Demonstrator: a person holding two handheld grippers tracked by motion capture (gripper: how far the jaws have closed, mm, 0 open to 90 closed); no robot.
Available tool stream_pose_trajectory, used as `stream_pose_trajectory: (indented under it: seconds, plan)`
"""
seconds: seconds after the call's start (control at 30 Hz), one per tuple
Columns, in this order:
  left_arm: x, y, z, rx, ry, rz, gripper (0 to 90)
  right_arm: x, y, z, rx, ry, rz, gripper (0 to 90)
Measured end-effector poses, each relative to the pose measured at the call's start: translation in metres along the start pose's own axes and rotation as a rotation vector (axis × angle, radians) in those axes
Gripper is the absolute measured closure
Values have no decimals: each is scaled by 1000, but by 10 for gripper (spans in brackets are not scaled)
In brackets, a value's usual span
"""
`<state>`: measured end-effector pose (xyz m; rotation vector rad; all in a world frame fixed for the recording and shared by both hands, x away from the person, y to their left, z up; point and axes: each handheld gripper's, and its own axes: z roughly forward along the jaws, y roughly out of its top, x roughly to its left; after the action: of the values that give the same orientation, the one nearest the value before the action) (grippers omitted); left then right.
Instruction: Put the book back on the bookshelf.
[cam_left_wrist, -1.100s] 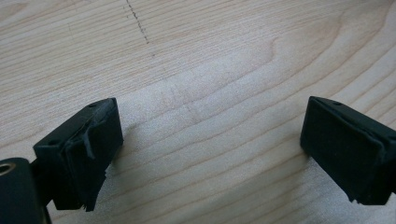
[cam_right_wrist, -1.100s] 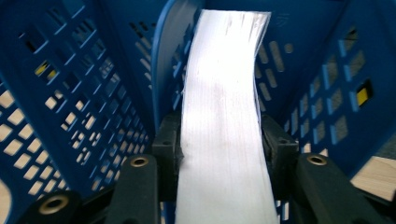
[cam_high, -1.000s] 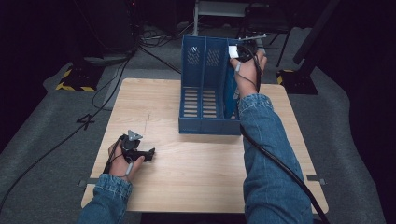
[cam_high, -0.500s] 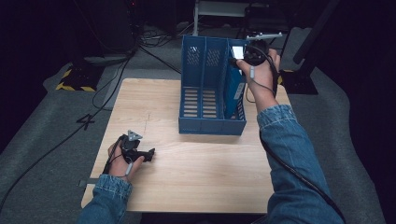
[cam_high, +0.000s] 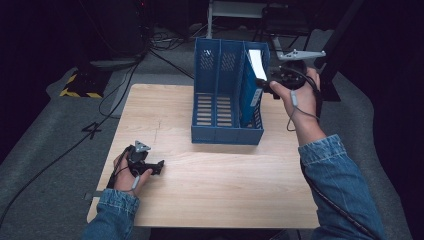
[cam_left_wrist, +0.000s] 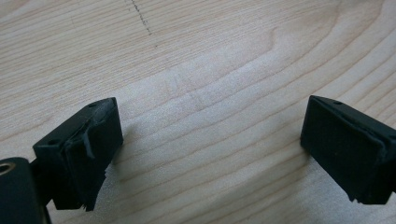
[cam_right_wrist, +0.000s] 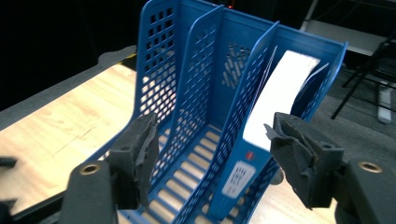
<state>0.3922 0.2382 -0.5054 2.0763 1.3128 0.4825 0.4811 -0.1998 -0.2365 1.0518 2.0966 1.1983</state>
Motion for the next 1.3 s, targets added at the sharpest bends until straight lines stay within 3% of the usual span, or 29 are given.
stream_pose_trajectory:
  seconds: [0.2, 0.57, 0.77, 1.03, 1.3]
  plan:
    - [0, 2, 2, 2, 0, 0, 47, 1, -18, -14, 12, 46, -9, 281]
    - [0, 2, 3, 10, -13, 10, 20, -3, -65, -26, 92, 119, -32, 215]
    - [-1, 2, 3, 9, -11, 7, 20, -8, -99, -24, 127, 189, -51, 215]
    - [-1, 2, 2, 9, -12, 11, 20, -10, -144, -23, 147, 193, -36, 216]
    - [-1, 2, 2, 9, -12, 12, 20, -2, -200, -4, 195, 212, 1, 217]
